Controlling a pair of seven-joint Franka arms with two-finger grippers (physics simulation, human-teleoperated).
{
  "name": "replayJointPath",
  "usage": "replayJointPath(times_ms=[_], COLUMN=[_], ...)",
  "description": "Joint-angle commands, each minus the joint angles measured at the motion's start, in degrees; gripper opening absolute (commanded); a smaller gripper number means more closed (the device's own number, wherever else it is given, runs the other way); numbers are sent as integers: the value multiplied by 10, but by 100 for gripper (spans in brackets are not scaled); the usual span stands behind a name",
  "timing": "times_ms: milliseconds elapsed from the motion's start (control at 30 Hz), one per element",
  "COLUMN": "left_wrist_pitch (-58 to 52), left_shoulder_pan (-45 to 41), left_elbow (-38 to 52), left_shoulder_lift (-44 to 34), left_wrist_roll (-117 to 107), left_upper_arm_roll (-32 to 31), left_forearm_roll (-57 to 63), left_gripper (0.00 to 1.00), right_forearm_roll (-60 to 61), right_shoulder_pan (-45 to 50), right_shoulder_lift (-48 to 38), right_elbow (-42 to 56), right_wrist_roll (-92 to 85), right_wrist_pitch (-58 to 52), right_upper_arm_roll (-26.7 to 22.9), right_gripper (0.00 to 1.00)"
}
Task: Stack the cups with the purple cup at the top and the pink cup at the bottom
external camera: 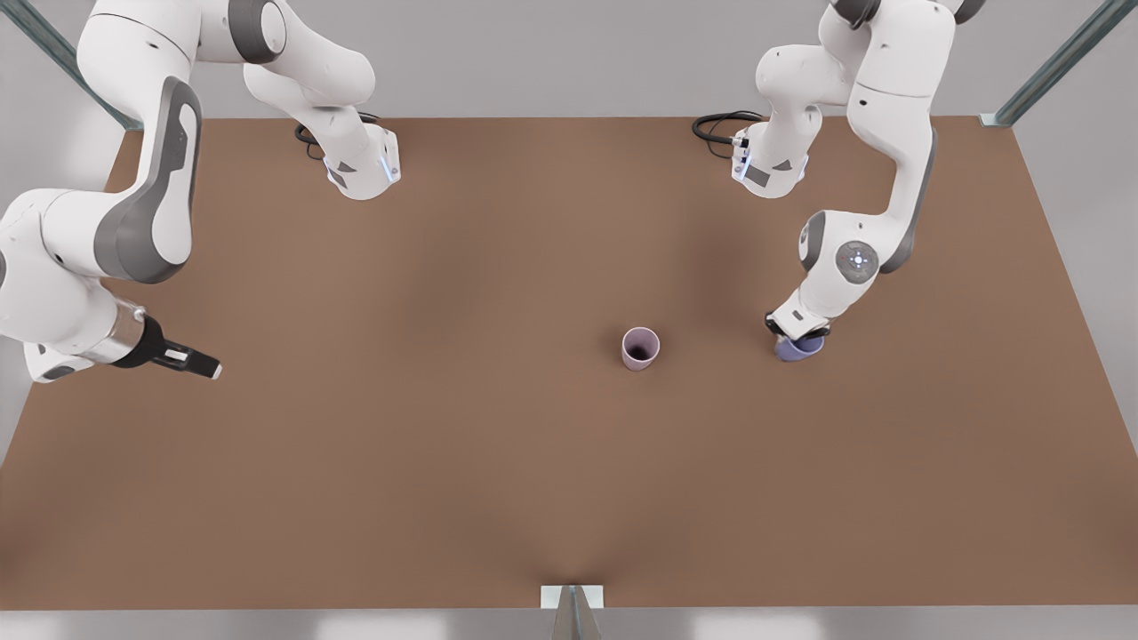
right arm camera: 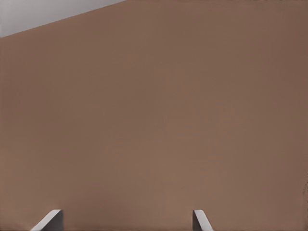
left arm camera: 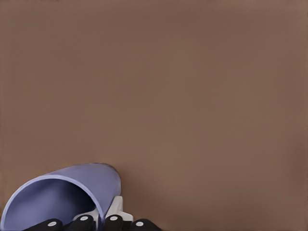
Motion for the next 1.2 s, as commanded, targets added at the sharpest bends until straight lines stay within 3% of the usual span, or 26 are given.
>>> replayJointPath(times_ms=[0,100,167,333,367,567,1167], left_wrist_pitch=[-57,-115,-223,-303,-303,-301,-295], left_shoulder_pan=[0,-11,-32,-36,-49,-148,-149], left_elbow=[21,70,146,231,240,345,405], left_shoulder_lift=[-10,-18,-24,-20,-18,74,154], left_wrist_roll=[-19,-68,-142,-357,-387,-511,-521], left_upper_arm_roll=[0,-18,-46,-202,-209,-209,-197], left_forearm_roll=[-2,1,4,5,5,41,110], left_gripper=[21,21,21,21,21,21,21], right_forearm_roll=[-13,-34,-31,-8,-11,1,-8], right_shoulder_pan=[2,5,5,10,16,2,5], right_shoulder_lift=[15,22,17,11,11,15,28], right_elbow=[16,35,36,41,41,40,41], right_wrist_roll=[-131,-130,-130,-131,-131,-128,-128], right_wrist_pitch=[23,18,-7,-37,-37,-36,-29], right_upper_arm_roll=[0,3,3,4,5,0,1], right_gripper=[100,100,100,100,100,100,100])
